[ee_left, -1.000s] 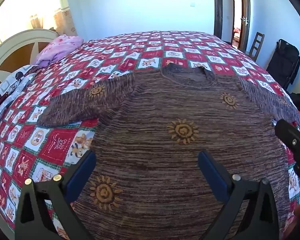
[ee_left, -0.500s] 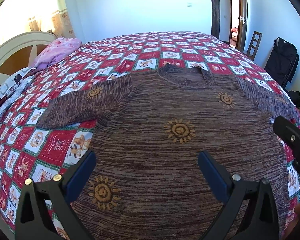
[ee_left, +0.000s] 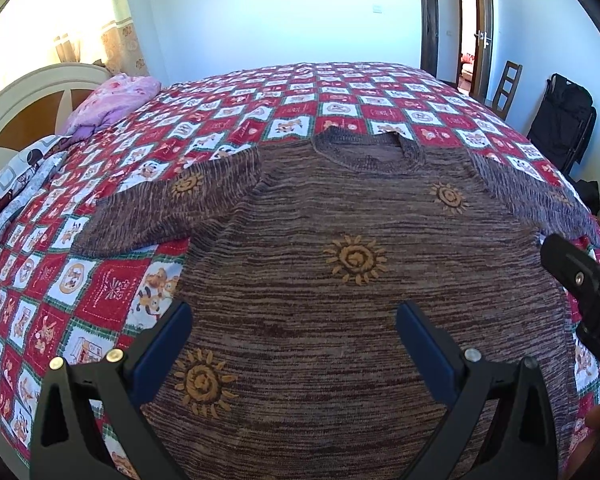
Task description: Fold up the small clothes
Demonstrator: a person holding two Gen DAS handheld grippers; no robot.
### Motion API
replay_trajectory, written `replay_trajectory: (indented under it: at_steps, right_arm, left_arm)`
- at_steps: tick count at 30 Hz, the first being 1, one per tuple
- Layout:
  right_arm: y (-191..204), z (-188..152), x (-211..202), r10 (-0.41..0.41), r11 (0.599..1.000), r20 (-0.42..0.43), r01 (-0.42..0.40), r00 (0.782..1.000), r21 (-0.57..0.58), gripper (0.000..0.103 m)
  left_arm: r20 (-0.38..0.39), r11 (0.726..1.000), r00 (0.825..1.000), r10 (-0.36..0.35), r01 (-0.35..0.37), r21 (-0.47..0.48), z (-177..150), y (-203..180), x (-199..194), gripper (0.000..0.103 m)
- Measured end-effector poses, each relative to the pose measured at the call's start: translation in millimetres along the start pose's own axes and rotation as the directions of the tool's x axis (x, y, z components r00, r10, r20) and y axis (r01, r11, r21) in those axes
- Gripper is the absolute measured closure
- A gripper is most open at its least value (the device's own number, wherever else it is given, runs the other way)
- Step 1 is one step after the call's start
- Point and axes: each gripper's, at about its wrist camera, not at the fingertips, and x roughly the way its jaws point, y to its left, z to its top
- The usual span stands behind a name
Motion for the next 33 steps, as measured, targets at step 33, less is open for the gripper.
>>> replay_trajectory:
  at_steps: [33]
  right_arm:
    - [1.2, -2.3, 3.7, 0.004, 1.000, -0.011, -0.004, 1.000, 0.000, 0.001]
  left_arm:
    - [-0.009, 1.000, 1.000, -0.007, 0.007, -0.005, -0.2, -1.2, 2.7, 0.000]
